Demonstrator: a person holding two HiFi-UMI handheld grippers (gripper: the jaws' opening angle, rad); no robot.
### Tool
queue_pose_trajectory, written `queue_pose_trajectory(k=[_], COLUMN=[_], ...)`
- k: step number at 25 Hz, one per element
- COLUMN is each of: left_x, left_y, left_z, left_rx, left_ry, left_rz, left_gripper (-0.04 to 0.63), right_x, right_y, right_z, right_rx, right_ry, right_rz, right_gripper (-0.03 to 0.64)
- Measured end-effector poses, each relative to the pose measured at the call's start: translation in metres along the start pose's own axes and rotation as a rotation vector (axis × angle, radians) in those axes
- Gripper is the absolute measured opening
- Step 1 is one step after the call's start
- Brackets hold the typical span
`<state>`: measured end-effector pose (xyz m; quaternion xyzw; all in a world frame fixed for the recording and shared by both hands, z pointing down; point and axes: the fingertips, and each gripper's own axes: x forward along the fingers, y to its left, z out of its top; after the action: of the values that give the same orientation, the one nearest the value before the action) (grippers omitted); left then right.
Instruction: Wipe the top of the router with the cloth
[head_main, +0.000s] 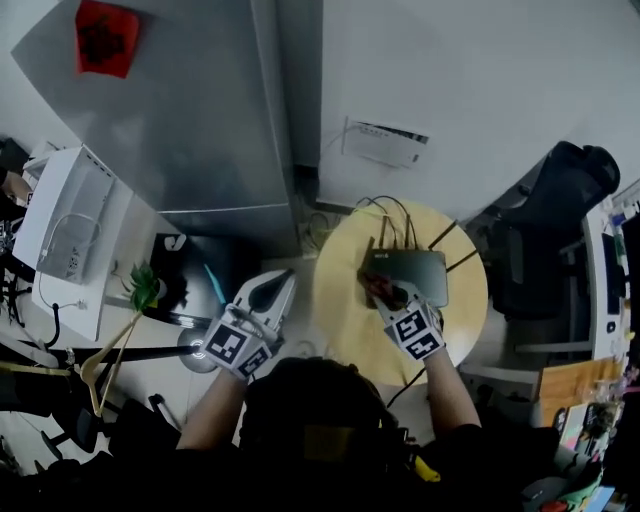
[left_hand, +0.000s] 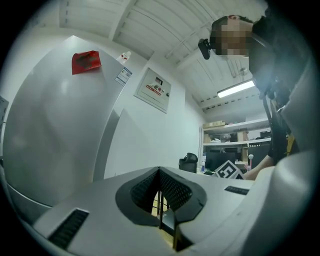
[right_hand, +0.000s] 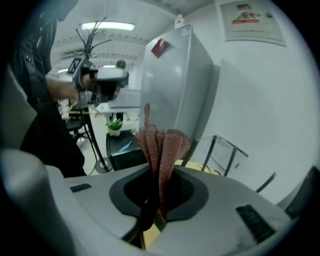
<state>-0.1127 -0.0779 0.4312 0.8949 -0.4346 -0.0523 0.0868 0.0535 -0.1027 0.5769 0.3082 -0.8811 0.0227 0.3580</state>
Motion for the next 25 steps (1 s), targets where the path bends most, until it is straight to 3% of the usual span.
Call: queue_pose_trajectory(k=[4, 7, 11, 18, 22, 25], left_x=[-0.004, -0.012, -0.027, -0.046, -0.053, -0.052], left_y=[0.011, 0.018, 0.024, 0.031, 0.036, 0.039], left_z=[-0.004, -0.006, -0.013, -0.022, -0.027, -0.027], left_rx=[-0.002, 0.0, -0.011, -0.059, -0.077, -0.082], left_ry=[0.006, 0.002, 0.024, 0.023, 0.028, 0.015], left_rz=[0.089, 0.163, 0.245, 0.332, 0.351, 0.342], left_gripper=[-0.003, -0.003, -0.003, -0.003, -0.003, -0.003], right_x=[0.04, 0.064, 0.087, 0.109, 0.108, 0.106], right_y=[-0.013, -0.014, -0.02, -0.026, -0.029, -0.033], right_z=[-0.021, -0.044, -0.064, -0.082, -0.057, -0.063], right_rx=[-0.244, -0.336, -0.445, -0.49, -0.464, -0.454], right_ry=[0.156, 0.249, 0.349, 0.445, 0.409, 0.417], right_rz=[-0.001, 0.046, 0.031, 0.001, -0.028, -0.04], right_gripper=[0.063, 0.063, 0.063, 0.063, 0.063, 0.063])
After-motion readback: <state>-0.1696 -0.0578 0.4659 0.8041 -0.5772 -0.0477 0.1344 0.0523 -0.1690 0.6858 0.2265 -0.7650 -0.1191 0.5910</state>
